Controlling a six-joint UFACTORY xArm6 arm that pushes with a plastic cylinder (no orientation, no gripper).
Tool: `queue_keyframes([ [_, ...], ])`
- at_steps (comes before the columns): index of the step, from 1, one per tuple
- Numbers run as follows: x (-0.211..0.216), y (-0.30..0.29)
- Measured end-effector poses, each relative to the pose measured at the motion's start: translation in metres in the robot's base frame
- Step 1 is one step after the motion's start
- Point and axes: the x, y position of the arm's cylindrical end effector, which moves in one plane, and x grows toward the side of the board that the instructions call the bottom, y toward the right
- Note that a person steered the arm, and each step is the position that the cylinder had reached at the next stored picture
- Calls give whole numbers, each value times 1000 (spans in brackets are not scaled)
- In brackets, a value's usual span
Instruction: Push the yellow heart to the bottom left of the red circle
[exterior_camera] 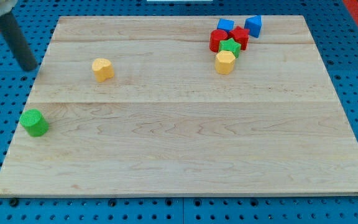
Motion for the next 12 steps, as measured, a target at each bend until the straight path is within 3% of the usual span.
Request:
queue_keyframes([
  [1, -4, 58],
  [2, -36, 117],
  [3, -10, 172],
  [5, 19, 154],
  [6, 38, 93],
  [7, 31, 144],
  [9, -29, 298],
  [11, -43, 319],
  [12, 10, 277],
])
